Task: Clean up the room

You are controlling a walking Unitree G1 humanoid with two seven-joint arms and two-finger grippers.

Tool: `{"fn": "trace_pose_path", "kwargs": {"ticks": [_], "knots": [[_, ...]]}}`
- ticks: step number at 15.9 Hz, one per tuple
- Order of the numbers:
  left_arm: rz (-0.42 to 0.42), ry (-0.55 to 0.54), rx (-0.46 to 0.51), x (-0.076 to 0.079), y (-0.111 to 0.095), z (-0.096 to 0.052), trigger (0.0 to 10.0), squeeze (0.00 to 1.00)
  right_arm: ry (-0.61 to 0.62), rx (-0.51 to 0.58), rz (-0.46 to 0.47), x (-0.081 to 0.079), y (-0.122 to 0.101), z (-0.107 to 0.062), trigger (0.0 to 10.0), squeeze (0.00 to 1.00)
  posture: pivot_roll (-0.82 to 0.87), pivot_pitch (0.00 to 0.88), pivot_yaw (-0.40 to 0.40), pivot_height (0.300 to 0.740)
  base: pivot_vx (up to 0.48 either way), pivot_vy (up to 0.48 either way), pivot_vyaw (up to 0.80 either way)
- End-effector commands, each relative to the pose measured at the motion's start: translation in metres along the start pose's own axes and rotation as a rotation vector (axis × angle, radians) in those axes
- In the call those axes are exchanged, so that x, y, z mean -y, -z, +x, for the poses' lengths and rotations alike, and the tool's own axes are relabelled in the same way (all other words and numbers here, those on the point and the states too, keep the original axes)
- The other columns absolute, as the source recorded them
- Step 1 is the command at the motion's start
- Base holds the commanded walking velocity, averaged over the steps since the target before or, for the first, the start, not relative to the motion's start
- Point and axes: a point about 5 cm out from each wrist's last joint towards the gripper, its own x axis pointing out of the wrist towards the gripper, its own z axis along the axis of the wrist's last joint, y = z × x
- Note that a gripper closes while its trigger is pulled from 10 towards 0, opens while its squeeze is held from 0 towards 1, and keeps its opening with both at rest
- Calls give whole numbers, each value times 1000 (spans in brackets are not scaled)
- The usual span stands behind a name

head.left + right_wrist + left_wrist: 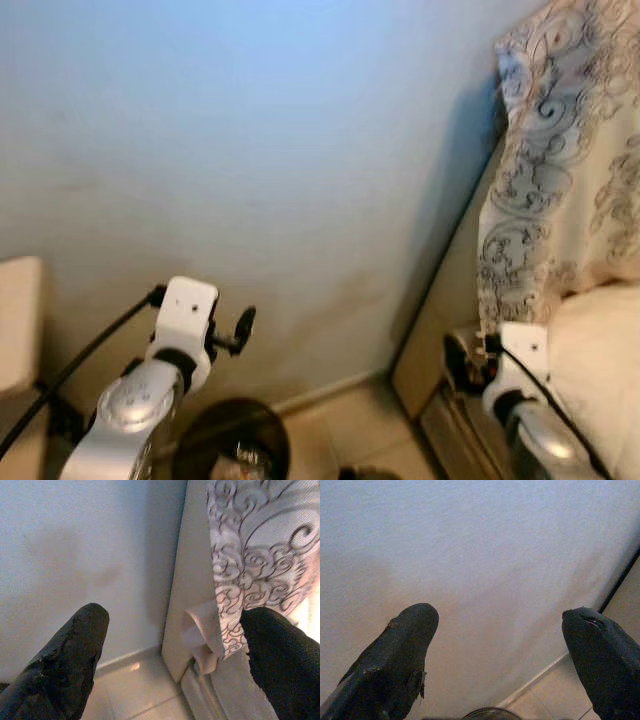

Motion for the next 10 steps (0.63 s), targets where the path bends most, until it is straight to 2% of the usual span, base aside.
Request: {"fn": "trace_pose_path", "kwargs": {"ticks": [1,4,8,10], "knots": [[-5,-8,-17,-1,3,0,10000,0,-5,14,5,-2,-2,0,10000,0,-77,0,-11,740,0,0,-775],[14,-1,-4,3,3,2,10000,0,-16,4,-7,-4,-2,-4,10000,0,-81,0,-22,740,0,0,-769],[-6,32,-30,8,6,4,10000,0,-36,-6,-17,-5,0,-5,10000,0,-95,0,-24,740,0,0,-778],[-39,8,-32,5,6,7,10000,0,-36,-17,-28,-5,3,-3,10000,0,-98,0,-25,740,0,0,-778]]}}
